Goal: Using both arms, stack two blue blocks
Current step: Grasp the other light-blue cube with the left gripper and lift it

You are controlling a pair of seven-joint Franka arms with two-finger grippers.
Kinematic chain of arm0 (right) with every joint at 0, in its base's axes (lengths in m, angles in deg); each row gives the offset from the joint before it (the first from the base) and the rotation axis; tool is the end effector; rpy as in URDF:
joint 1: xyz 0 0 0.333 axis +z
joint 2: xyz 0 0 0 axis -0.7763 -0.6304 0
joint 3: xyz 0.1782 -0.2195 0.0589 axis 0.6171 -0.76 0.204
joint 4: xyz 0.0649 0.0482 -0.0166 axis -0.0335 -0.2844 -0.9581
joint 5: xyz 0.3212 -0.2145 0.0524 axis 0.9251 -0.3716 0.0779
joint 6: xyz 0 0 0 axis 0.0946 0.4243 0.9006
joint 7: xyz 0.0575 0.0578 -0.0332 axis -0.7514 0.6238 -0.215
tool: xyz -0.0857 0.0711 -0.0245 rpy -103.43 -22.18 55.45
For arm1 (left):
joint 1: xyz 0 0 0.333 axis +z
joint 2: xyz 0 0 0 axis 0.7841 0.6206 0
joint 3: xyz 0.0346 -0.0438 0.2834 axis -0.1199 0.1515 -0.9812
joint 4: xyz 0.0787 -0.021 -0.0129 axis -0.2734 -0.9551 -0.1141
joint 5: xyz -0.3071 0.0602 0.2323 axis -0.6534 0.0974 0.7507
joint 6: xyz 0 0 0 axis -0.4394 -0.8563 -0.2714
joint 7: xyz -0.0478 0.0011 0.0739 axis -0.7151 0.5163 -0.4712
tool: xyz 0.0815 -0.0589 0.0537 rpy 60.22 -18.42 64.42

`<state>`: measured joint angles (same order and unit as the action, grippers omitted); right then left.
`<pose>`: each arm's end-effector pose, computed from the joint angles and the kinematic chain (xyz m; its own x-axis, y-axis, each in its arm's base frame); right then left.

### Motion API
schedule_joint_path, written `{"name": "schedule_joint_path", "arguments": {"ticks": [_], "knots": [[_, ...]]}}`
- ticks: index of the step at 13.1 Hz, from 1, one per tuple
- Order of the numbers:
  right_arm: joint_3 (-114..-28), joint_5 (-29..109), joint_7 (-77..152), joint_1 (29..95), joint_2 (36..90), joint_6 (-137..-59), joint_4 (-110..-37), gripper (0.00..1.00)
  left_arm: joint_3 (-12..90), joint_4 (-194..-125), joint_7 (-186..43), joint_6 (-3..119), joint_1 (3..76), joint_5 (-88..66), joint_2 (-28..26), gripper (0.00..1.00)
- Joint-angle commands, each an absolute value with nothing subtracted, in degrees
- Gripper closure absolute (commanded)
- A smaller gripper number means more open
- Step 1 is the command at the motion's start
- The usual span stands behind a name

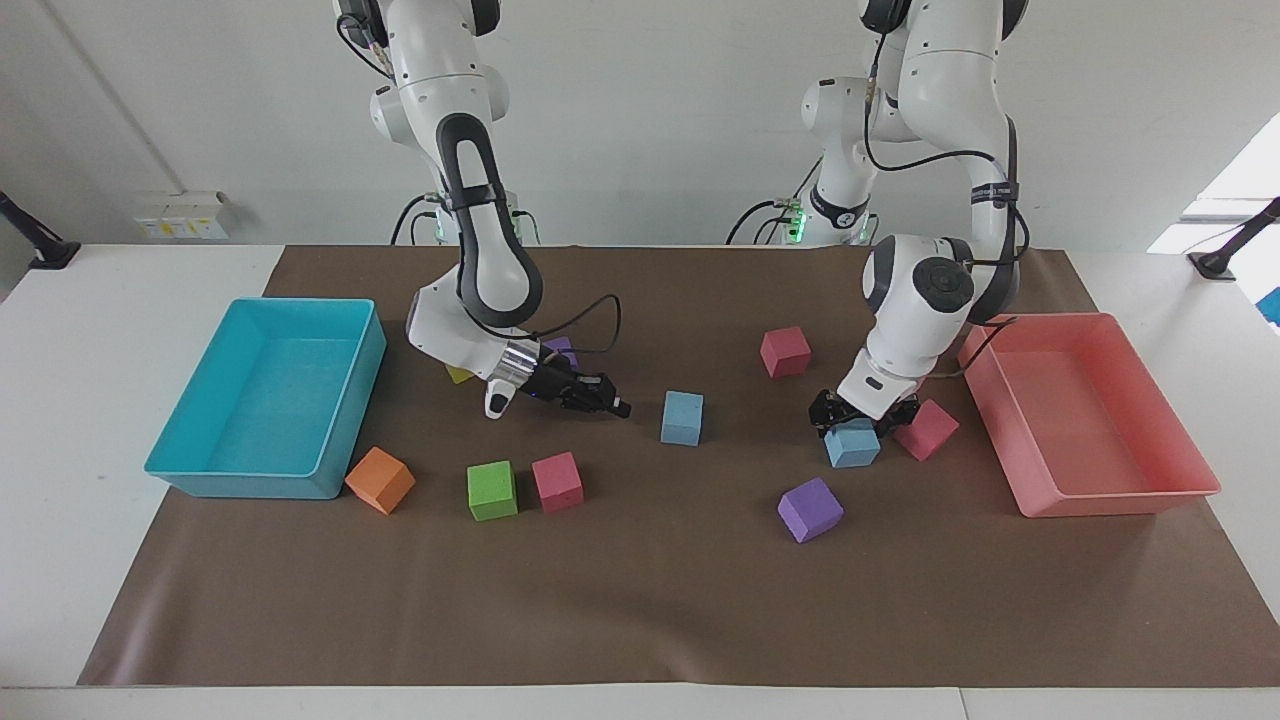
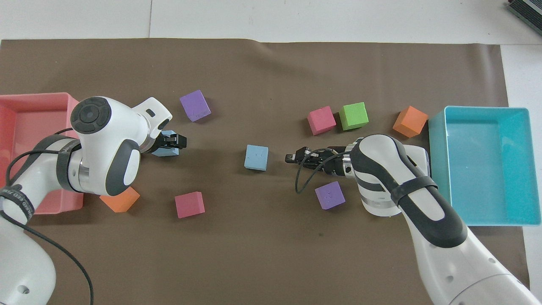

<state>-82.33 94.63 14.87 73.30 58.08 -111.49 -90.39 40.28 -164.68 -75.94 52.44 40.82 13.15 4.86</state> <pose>0.5354 0.2060 0.2260 0.9647 -0.2282 -0.1316 -0.2358 -0.5251 -0.8177 0.5739 -0.1525 0.2918 0.9982 -0.0511 0.0327 -0.0525 -0.9977 0.0420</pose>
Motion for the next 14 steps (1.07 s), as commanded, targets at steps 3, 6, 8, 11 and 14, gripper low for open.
{"name": "schedule_joint_path", "arguments": {"ticks": [3,6,8,11,14], "knots": [[-81.9,97.8,9.4,73.4,57.0,-112.0,-90.6,1.0,39.3,-165.2,-75.0,53.7,40.0,13.4,4.8,1.0],[-81.9,97.8,9.4,74.1,56.9,-112.4,-90.6,1.0,39.3,-164.7,-75.0,53.2,40.1,13.4,3.5,1.0],[-81.9,97.9,9.4,74.1,57.0,-112.4,-90.6,1.0,39.3,-164.5,-75.0,52.5,40.0,13.4,2.0,1.0],[-81.9,98.0,9.5,74.2,57.0,-112.5,-90.6,1.0,39.3,-161.9,-75.0,47.9,39.9,13.4,-0.1,1.0],[-81.9,98.0,9.6,74.2,57.0,-112.7,-90.6,1.0,39.4,-157.5,-75.0,41.4,39.5,13.5,-1.8,1.0]]}}
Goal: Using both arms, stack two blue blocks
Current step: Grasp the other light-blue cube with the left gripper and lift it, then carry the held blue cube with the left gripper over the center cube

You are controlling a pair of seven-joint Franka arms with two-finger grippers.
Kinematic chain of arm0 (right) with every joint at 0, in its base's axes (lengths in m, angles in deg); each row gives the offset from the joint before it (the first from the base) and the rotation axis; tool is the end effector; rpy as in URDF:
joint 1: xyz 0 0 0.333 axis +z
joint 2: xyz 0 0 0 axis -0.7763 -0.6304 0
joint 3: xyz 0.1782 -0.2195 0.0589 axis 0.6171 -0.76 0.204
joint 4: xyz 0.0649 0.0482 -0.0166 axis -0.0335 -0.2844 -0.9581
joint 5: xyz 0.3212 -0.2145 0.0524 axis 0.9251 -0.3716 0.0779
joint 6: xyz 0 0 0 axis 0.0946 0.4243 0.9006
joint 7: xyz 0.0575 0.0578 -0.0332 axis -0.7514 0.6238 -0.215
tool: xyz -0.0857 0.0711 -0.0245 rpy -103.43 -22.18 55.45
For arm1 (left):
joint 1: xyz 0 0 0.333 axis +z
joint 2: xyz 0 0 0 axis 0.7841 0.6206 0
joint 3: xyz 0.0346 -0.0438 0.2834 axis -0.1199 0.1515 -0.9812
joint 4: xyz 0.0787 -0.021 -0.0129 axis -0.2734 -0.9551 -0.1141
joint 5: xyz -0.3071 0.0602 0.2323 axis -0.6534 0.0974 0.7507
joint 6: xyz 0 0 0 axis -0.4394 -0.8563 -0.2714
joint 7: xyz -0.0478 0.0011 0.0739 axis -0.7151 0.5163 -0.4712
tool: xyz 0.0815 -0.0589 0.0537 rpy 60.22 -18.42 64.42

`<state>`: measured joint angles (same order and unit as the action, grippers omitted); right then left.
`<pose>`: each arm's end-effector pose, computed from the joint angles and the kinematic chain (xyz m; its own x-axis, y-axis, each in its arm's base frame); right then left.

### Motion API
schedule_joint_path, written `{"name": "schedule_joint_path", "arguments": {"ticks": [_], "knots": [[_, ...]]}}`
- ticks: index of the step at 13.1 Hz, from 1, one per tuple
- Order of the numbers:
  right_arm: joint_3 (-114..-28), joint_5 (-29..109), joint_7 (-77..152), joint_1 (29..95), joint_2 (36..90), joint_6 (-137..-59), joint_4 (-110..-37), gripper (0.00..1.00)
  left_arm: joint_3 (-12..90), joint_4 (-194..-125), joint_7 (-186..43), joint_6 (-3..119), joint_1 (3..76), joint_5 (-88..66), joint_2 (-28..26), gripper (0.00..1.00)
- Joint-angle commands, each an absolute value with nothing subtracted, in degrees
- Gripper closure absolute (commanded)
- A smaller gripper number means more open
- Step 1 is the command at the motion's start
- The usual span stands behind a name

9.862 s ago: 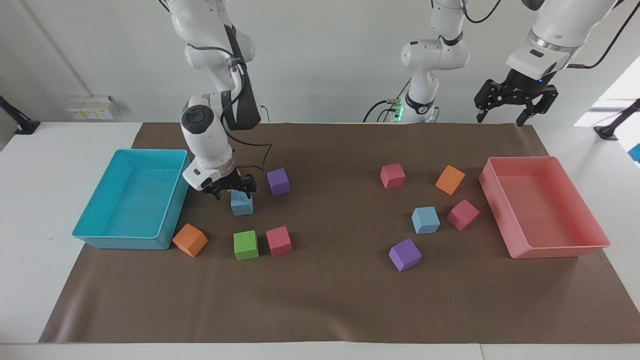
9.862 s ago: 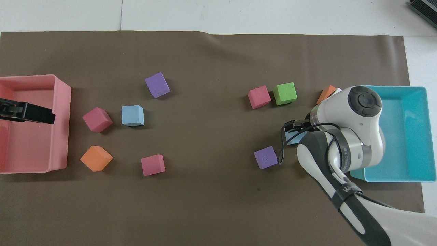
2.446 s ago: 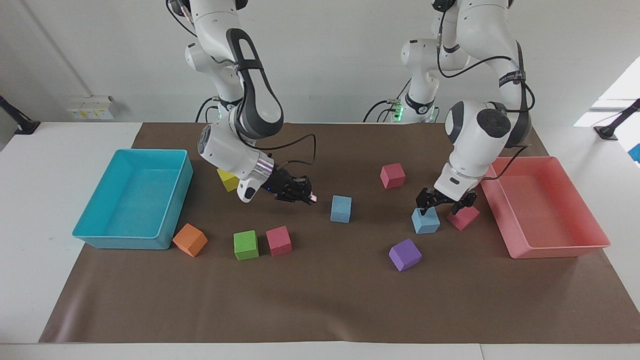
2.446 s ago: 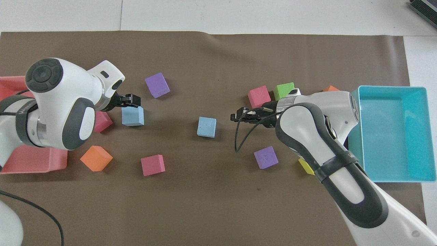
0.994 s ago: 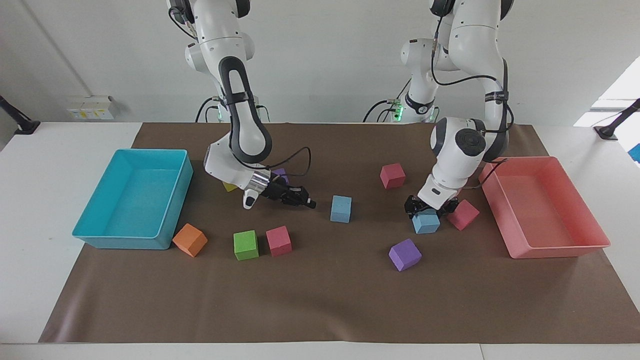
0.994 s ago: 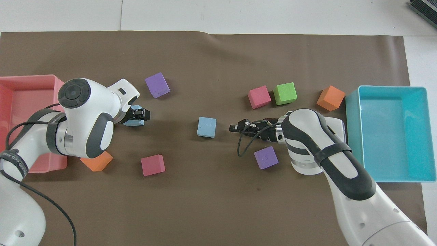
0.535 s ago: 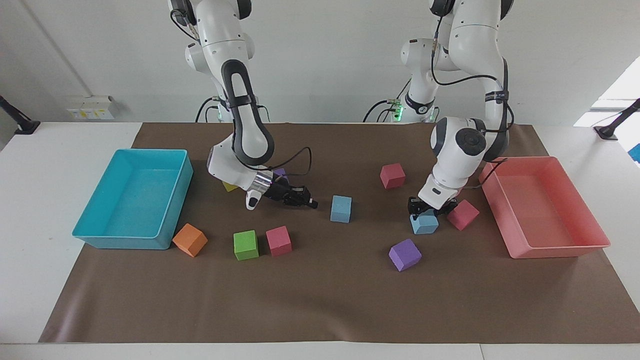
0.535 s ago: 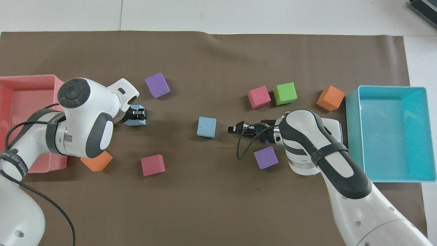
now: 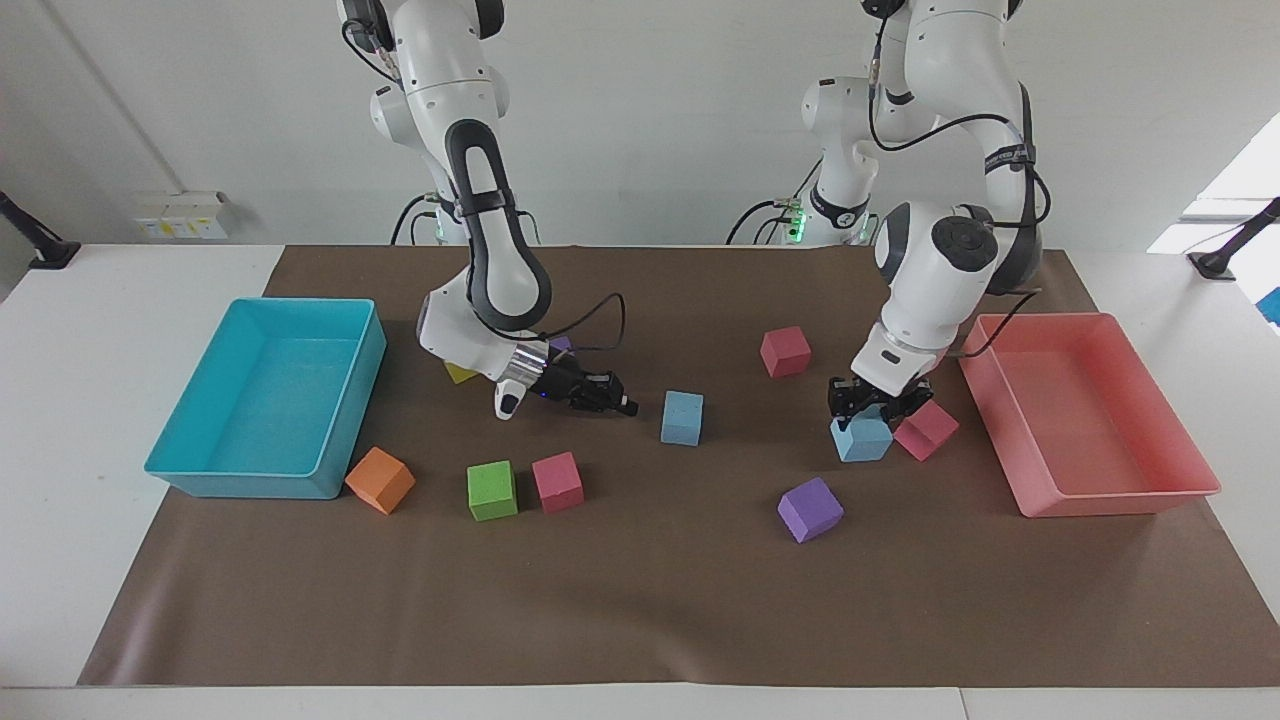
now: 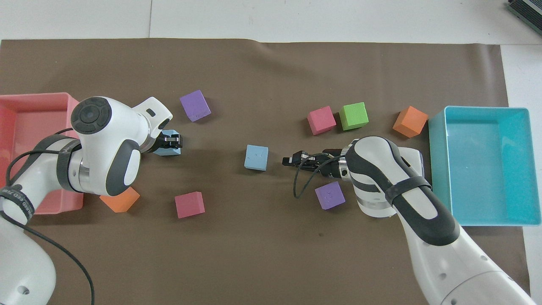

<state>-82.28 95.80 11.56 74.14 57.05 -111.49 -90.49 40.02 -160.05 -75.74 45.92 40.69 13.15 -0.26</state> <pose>0.5301 0.2135 0.2154 0.9745 -0.1974 -0.1067 -0.1981 -0.5331 -0.8225 0.5832 -0.1535 0.3708 0.9949 -0.0474 0.0886 -0.0518 -0.9975 0.0481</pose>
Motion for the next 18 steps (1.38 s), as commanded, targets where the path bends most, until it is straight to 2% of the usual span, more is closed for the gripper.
{"name": "schedule_joint_path", "arguments": {"ticks": [1,4,8,13,16,18], "knots": [[-81.9,98.0,9.6,74.2,57.0,-112.7,-90.7,1.0,39.7,-156.3,-74.9,39.5,39.4,13.5,-2.3,1.0],[-81.9,98.0,9.6,74.3,56.9,-113.4,-90.6,1.0,39.8,-151.7,-74.0,36.0,36.6,14.3,-2.0,1.0],[-81.9,98.0,9.6,74.7,56.9,-113.5,-90.6,1.0,39.9,-149.5,-73.2,35.9,31.1,15.1,-1.0,1.0],[-81.9,98.0,9.6,74.7,56.9,-113.5,-90.6,1.0,39.9,-146.4,-65.1,36.1,22.1,17.4,4.2,1.0],[-81.9,98.0,9.6,74.7,56.9,-113.4,-90.6,1.0,39.9,-143.7,-63.7,35.9,20.5,17.3,7.5,1.0],[-81.9,98.0,9.6,74.7,56.9,-113.3,-90.5,1.0,40.0,-143.6,-63.7,36.1,19.6,17.0,7.8,1.0]]}}
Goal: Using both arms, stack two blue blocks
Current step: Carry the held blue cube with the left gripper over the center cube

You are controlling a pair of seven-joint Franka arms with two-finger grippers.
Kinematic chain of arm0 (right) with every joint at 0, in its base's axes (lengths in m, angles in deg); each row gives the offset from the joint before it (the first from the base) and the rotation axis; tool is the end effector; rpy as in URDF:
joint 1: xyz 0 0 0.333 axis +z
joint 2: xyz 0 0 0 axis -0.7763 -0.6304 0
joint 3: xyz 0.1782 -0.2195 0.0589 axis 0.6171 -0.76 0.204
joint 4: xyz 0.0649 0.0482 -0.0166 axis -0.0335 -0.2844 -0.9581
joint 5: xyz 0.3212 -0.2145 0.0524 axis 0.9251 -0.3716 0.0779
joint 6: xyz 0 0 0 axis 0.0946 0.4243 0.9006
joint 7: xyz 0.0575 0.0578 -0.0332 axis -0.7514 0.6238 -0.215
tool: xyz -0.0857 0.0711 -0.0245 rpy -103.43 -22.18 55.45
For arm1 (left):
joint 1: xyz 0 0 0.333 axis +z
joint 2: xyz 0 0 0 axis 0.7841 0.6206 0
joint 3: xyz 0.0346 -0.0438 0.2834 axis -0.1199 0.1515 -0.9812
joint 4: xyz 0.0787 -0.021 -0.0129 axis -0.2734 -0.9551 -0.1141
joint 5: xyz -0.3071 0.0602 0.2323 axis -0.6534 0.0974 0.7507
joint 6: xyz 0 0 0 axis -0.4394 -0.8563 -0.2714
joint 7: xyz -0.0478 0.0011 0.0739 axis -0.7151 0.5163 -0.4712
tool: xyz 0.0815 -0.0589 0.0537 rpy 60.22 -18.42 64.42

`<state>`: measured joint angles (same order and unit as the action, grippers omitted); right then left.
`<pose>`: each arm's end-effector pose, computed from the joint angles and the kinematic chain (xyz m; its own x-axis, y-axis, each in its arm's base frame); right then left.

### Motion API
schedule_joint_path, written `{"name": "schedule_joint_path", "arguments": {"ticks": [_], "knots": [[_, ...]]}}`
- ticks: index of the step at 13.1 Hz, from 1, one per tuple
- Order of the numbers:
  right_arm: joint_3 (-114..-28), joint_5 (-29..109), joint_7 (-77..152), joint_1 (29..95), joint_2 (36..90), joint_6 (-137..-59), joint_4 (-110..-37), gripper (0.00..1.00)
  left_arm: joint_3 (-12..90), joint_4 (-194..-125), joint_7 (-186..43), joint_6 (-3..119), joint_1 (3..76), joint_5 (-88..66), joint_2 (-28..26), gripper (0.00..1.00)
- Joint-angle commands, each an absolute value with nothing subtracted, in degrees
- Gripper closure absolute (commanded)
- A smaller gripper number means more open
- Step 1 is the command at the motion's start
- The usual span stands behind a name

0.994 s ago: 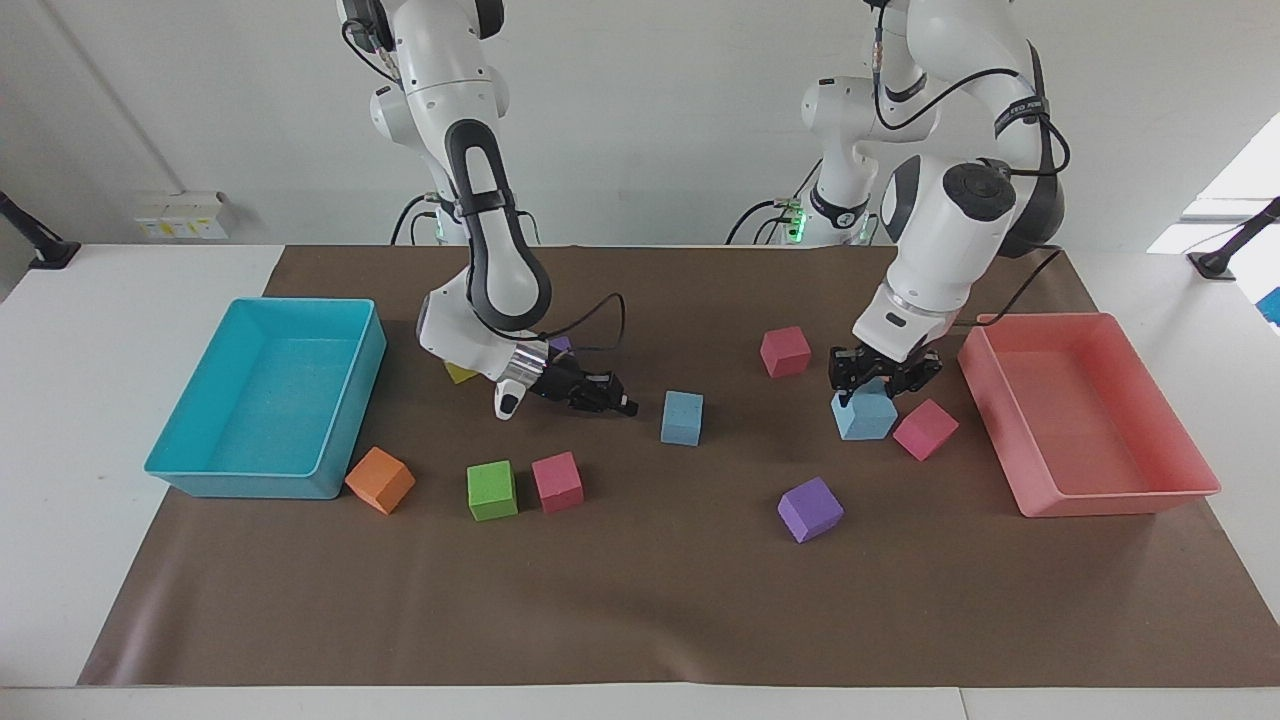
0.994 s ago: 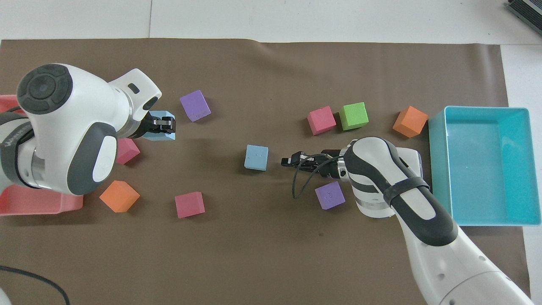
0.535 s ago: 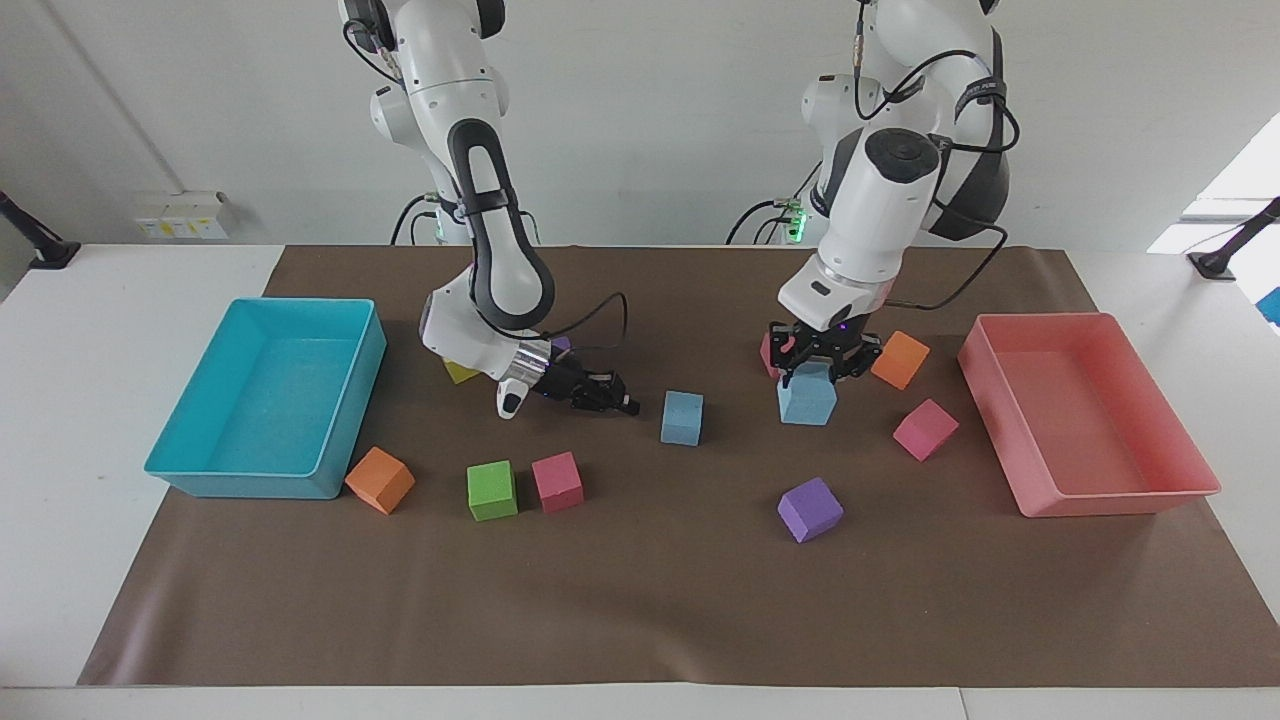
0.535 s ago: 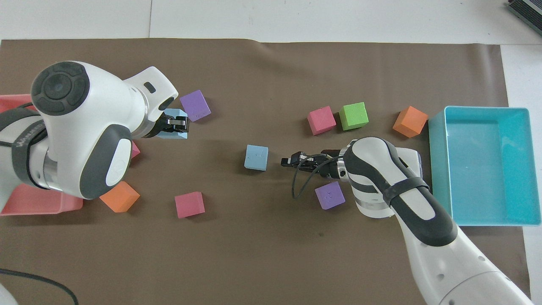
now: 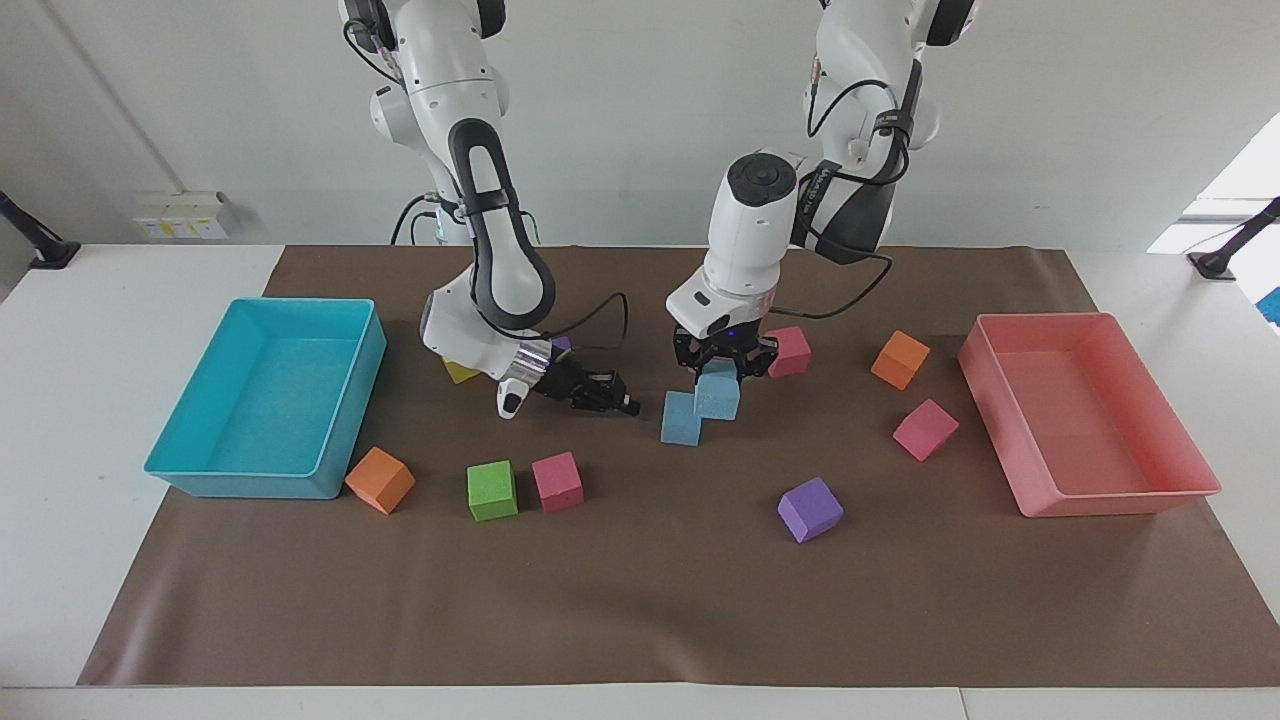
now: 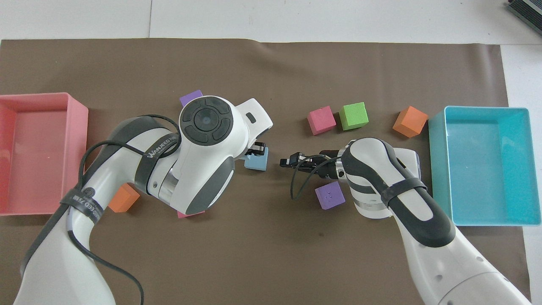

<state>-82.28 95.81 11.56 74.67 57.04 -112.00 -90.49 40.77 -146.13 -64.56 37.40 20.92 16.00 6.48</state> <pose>0.5287 0.2173 0.2152 0.9755 -0.1946 -0.1028 -0.1939 -0.5390 -0.8197 0.5287 -0.3674 0.3982 0.9706 -0.2305 0.0693 -0.2327 -0.9722 0.0255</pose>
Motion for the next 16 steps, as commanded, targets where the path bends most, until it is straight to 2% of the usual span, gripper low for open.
{"name": "schedule_joint_path", "arguments": {"ticks": [1,8,16], "knots": [[-81.9,98.0,9.6,74.7,56.8,-113.3,-90.6,1.0,40.0,-143.6,-63.7,36.2,19.6,17.0,7.8,1.0],[-81.9,98.0,9.6,74.7,56.9,-113.3,-90.6,1.0,40.3,-145.2,-63.6,37.4,17.1,16.8,9.1,1.0],[-81.9,98.0,9.7,74.7,56.8,-113.3,-90.5,1.0,40.4,-149.0,-63.6,40.3,17.1,16.8,7.8,1.0]]}}
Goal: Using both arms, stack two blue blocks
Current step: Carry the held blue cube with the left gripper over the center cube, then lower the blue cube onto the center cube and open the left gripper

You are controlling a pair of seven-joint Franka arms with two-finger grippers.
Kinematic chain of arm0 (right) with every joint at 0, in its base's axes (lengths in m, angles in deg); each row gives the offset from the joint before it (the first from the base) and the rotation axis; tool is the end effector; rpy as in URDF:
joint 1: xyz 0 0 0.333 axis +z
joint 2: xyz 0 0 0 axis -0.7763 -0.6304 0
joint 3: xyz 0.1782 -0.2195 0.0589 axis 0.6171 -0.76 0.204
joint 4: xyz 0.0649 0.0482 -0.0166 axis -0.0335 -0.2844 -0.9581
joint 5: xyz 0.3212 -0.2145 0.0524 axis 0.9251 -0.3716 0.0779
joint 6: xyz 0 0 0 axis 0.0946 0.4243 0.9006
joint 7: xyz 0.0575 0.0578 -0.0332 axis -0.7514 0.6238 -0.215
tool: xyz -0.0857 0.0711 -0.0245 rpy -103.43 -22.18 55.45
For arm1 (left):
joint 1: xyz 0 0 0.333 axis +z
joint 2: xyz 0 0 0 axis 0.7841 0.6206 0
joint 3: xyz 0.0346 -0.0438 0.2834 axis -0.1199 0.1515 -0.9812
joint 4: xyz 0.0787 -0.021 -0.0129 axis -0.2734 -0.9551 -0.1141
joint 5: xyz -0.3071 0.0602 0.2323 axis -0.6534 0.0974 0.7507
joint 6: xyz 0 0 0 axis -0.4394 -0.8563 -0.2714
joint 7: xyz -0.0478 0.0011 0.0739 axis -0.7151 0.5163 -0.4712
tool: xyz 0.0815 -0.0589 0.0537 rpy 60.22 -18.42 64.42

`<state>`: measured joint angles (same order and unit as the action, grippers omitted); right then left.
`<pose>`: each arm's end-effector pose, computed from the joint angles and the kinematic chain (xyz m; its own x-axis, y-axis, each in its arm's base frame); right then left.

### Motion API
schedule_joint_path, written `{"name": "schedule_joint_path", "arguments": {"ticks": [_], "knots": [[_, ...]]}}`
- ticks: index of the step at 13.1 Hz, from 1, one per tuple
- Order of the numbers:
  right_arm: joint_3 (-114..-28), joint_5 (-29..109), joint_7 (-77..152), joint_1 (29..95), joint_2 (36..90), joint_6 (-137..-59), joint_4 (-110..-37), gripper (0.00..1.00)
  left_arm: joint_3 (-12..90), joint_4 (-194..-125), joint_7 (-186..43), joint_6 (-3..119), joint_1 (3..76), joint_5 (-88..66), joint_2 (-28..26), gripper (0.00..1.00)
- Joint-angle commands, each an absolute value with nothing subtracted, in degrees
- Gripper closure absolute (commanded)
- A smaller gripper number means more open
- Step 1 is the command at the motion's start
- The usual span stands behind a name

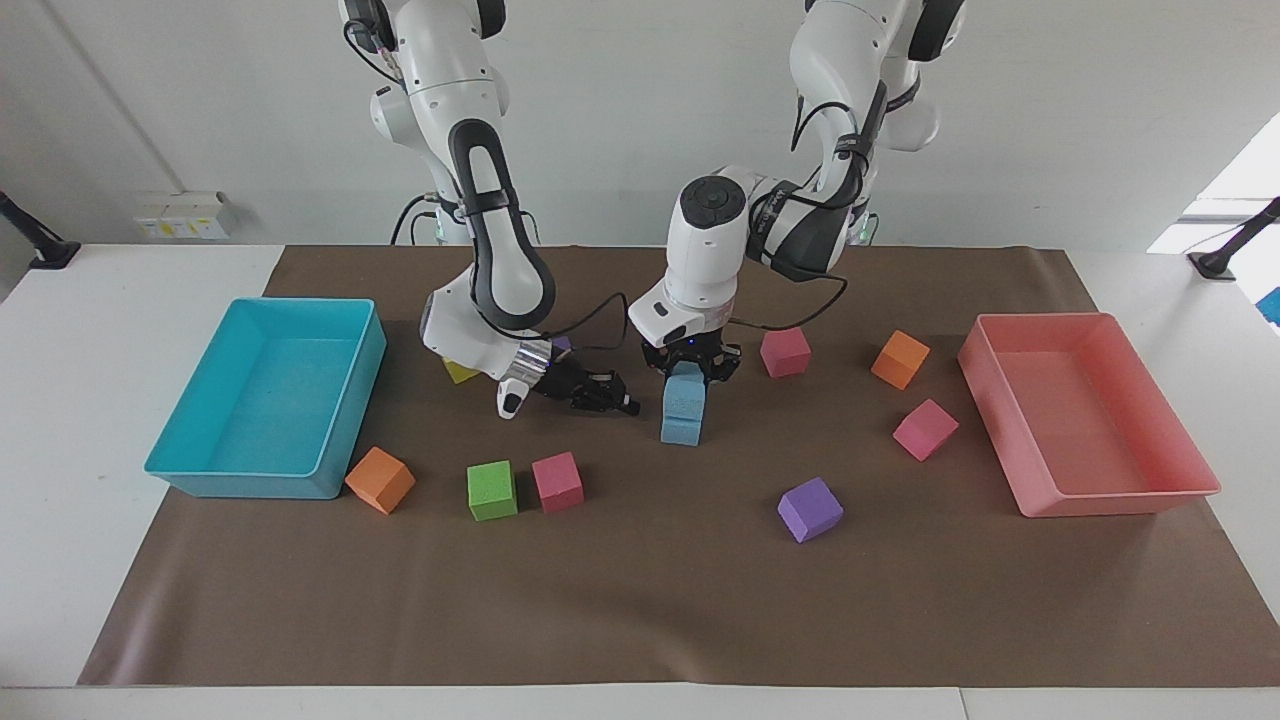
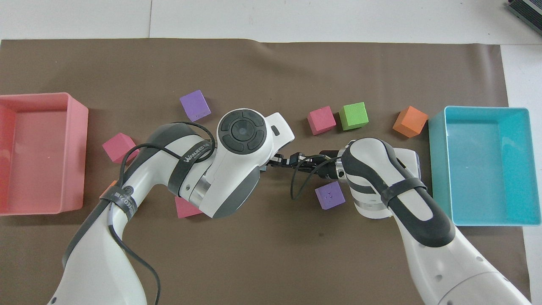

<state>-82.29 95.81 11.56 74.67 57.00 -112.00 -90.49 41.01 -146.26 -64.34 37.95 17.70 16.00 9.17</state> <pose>0.5286 0.2171 0.2148 0.9754 -0.1948 -0.1033 -0.1945 -0.5392 -0.8194 0.5081 -0.4002 0.3679 0.9578 -0.2858 0.0308 -0.2864 -0.9580 0.0159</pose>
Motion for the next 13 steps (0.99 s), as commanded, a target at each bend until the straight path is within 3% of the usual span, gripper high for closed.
{"name": "schedule_joint_path", "arguments": {"ticks": [1,13], "knots": [[-81.9,98.0,9.7,74.7,56.8,-113.3,-90.5,1.0,40.4,-150.2,-63.6,41.3,17.1,16.8,7.4,1.0],[-81.9,98.0,9.7,74.7,56.8,-113.4,-90.5,1.0,40.4,-150.6,-64.0,41.9,17.1,16.8,7.2,1.0]]}}
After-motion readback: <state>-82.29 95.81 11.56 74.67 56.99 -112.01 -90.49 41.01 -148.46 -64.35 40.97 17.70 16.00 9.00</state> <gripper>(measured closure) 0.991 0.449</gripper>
